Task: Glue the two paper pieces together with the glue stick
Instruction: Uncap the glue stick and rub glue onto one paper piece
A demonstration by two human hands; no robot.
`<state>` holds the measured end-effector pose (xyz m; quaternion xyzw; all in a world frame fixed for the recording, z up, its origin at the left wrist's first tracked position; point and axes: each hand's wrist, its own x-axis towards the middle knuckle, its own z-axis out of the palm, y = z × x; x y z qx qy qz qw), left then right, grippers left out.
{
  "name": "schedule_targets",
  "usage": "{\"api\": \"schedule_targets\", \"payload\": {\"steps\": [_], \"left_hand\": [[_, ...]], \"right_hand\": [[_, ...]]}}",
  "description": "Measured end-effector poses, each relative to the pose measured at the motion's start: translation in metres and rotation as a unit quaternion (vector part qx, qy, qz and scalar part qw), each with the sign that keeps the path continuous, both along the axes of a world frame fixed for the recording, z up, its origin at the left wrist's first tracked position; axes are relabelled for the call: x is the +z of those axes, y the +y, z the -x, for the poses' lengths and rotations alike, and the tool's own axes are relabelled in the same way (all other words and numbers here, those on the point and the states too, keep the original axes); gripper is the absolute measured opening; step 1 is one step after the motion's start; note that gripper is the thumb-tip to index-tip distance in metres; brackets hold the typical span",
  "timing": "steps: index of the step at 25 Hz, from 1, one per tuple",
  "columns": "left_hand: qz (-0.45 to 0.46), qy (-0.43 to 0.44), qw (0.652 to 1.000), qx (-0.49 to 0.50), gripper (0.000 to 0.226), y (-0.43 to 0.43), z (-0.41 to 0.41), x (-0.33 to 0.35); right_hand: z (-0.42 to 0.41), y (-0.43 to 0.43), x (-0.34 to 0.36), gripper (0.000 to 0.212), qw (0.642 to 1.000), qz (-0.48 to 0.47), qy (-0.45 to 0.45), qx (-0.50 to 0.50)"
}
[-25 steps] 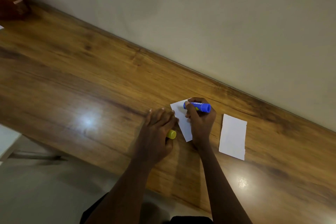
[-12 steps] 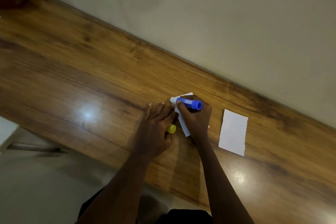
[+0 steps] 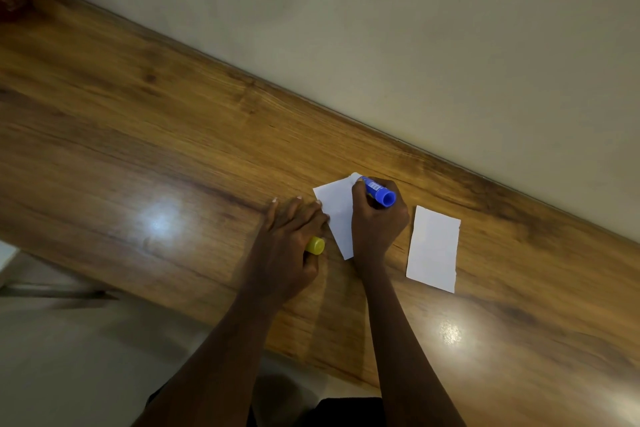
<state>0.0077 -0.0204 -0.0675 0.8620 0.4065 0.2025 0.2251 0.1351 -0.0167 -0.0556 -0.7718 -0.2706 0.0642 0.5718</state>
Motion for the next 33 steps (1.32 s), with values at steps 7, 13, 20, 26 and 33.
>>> {"api": "schedule_targets", "payload": {"steps": [7, 13, 20, 26, 33], "left_hand": [[0.005, 0.004, 1.000, -0.001, 0.050, 0.000, -0.001, 0.002], [0.012, -0.036, 0.999, -0.012, 0.059, 0.002, 0.000, 0.006], [0.029, -0.039, 0.999, 0.013, 0.046, 0.003, 0.000, 0.003], [0.024, -0.025, 0.999, 0.014, 0.040, 0.004, -0.001, 0.002], [0.031, -0.024, 0.999, 0.015, 0.054, 0.004, -0.001, -0.002]], "right_hand": [[0.007, -0.021, 0.016, 0.030, 0.995, -0.021, -0.072, -0.069], [0.016, -0.031, 0.007, 0.048, 0.963, 0.232, -0.099, 0.100], [-0.029, -0.019, 0.022, 0.041, 0.884, 0.224, -0.139, 0.386], [-0.004, -0.013, 0.025, 0.027, 0.964, -0.011, 0.127, 0.232], [0.005, -0.017, 0.010, 0.027, 0.965, -0.002, 0.118, 0.234]]}}
